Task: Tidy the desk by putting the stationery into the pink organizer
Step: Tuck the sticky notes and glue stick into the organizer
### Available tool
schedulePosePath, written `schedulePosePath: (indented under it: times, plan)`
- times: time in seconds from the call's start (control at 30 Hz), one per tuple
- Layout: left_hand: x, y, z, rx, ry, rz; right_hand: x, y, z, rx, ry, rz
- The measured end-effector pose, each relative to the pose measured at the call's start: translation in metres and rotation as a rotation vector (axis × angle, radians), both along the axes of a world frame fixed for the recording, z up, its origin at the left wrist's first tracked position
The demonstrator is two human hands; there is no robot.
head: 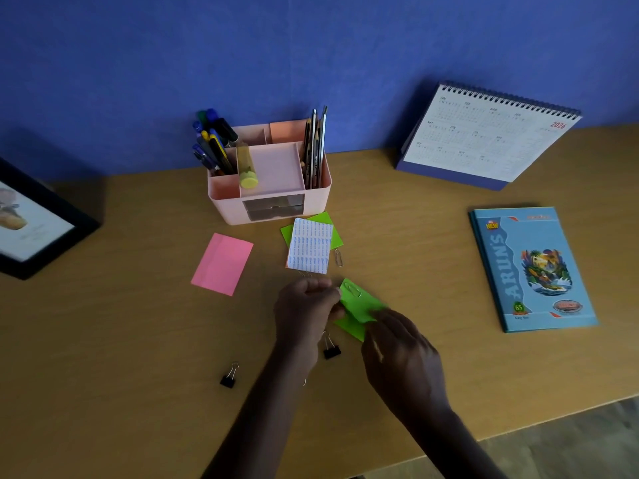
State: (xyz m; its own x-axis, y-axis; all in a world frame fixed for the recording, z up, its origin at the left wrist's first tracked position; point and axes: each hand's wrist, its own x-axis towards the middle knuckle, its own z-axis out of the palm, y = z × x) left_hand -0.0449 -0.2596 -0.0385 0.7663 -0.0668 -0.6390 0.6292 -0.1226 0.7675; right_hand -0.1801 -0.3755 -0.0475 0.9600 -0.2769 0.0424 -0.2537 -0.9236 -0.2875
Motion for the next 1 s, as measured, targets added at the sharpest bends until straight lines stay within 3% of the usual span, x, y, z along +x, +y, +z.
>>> schedulePosePath:
  times: [0.17, 0.37, 0.53, 0.6, 0.73, 0.8, 0.9, 1.0]
  plan:
    - [-0.004, 0.008, 0.003, 0.137, -0.084, -0.073, -0.005, -0.004, 0.015, 0.085, -0.069, -0.066]
    - [-0.014, 0.018, 0.02, 0.011, 0.106, -0.174, -0.007, -0.002, 0.037, 0.158, -0.095, -0.065]
    - [-0.017, 0.027, 0.025, -0.108, 0.228, -0.114, -0.013, -0.003, 0.043, 0.278, -0.137, -0.047]
    - [-0.019, 0.032, 0.025, -0.118, 0.193, -0.106, -0.014, -0.006, 0.043, 0.436, -0.181, -0.097]
    - [-0.022, 0.04, 0.026, -0.157, 0.116, -0.055, -0.007, -0.007, 0.053, 1.027, -0.156, -0.494]
    - [-0.022, 0.042, 0.03, -0.185, 0.09, -0.037, 0.003, -0.009, 0.061, 1.22, -0.127, -0.606]
    - [-0.016, 0.048, 0.035, -0.147, -0.01, -0.036, 0.024, -0.015, 0.077, 1.187, -0.16, -0.548]
    - [0.002, 0.056, 0.044, 0.166, -0.338, -0.127, 0.054, -0.018, 0.097, 0.934, -0.206, -0.362]
